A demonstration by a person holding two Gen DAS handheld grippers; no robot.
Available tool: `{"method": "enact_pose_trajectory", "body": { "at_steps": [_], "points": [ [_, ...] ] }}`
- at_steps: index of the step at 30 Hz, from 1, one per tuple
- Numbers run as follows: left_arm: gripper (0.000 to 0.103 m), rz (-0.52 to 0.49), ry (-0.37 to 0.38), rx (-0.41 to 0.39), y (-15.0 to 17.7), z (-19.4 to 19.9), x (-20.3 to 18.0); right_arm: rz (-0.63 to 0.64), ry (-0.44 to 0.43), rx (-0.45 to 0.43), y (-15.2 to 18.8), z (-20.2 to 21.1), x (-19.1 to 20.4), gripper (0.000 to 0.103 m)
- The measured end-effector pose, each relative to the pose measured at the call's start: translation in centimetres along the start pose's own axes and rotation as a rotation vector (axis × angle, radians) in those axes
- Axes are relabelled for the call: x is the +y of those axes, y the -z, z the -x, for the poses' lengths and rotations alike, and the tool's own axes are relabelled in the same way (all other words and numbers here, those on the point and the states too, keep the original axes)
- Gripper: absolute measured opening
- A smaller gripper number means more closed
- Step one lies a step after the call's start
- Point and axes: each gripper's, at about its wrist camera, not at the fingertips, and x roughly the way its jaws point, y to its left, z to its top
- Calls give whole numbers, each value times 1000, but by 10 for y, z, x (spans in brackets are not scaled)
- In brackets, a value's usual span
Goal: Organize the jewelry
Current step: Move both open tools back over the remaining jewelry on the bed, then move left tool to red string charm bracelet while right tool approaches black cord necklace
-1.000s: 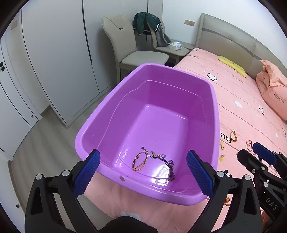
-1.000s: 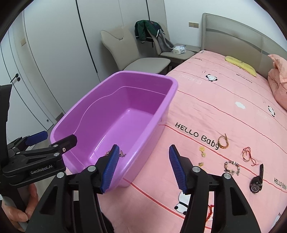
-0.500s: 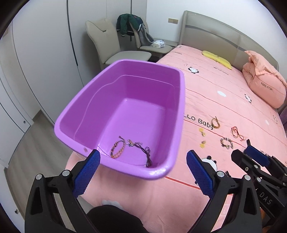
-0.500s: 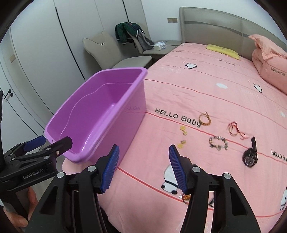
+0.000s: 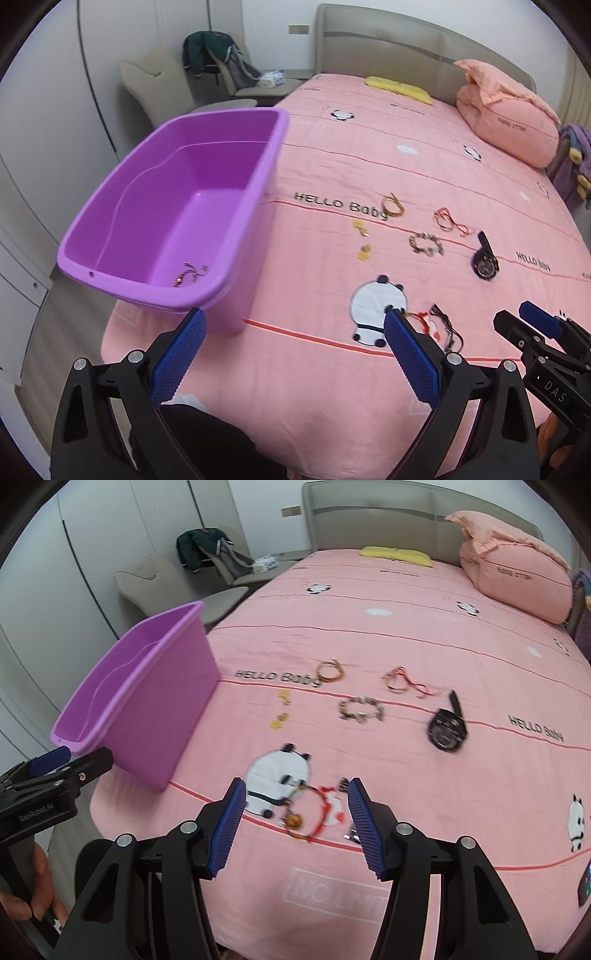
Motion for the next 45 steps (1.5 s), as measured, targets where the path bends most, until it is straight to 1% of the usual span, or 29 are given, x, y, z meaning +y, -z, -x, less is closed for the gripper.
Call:
{"method": "enact_pose_trajectory", "body": {
  "at_steps": [5, 8, 12, 18, 30, 36, 42, 45],
  "points": [
    [95, -40, 35, 8, 14, -9, -32, -25, 47, -1, 22, 5, -32, 55],
    [95, -62, 37, 16, 22, -20, -49, -37, 68, 2, 31, 3, -46, 55],
    [95, -83, 46, 51, 34, -40, -67, -58, 90, 14, 43, -5, -64, 55],
    [95, -109, 49, 99, 46, -70, -83, -95, 112, 47, 59, -24, -88, 55],
    [95, -83, 55, 140, 54, -122, -92, -52, 122, 84, 63, -71, -90, 55],
    [95, -80, 56, 157, 56, -139, -93, -42, 123, 104, 65, -90, -89, 55],
    [95, -111, 38, 152, 57, -154, -99, -48, 131, 122, 67, -107, -91, 55],
    [95, -103, 53, 164, 57, -160, -100, -58, 131, 127, 67, -112, -93, 55]
  ]
}}
